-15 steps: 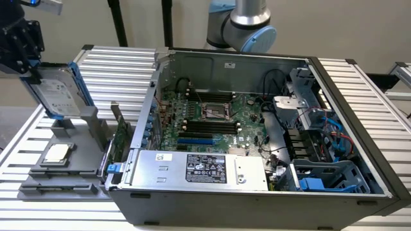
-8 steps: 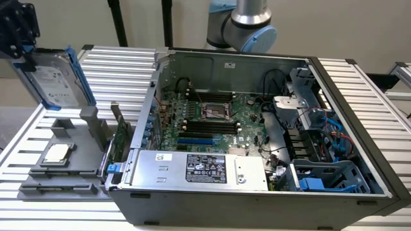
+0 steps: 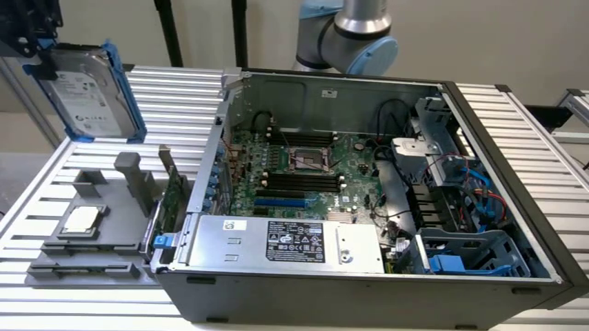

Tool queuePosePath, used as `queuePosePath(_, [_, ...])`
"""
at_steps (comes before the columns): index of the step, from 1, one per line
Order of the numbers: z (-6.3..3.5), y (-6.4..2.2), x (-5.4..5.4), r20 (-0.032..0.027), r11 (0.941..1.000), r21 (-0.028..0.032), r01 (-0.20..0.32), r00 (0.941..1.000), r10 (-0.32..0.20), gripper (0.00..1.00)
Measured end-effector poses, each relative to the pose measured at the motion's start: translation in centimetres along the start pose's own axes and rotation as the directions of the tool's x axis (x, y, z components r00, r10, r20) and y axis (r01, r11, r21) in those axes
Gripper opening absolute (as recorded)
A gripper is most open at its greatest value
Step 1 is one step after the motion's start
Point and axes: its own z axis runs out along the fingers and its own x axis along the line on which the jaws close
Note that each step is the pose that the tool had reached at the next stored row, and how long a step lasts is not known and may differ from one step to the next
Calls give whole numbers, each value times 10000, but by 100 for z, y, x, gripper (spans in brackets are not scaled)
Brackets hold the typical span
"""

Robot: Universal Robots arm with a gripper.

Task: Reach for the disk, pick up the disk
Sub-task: 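Pick up the disk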

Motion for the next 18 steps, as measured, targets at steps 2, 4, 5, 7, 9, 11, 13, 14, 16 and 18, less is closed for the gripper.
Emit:
queuePosePath(2, [-90, -83, 6, 28, 10000, 1, 5, 10000, -5, 33])
queuePosePath(4, [-178, -171, 13, 53, 10000, 1, 6, 10000, -6, 33])
queuePosePath(5, [-219, -216, 18, 66, 10000, 1, 6, 10000, -6, 33])
queuePosePath(7, [-297, -306, 29, 92, 10000, -1, 7, 10000, -7, 33])
queuePosePath(9, [-371, -397, 40, 120, 10000, -3, 7, 9999, -7, 33])
queuePosePath(11, [-442, -489, 52, 143, 10000, -8, 6, 9999, -6, 33])
queuePosePath(13, [-503, -580, 65, 167, 10000, -14, 8, 9999, -8, 33])
queuePosePath(14, [-530, -624, 71, 179, 10000, -16, 6, 9998, -6, 33])
queuePosePath(16, [-582, -715, 83, 201, 10000, -25, 7, 9998, -6, 33])
queuePosePath(18, [-627, -805, 95, 220, 10000, -34, 7, 9998, -6, 33])
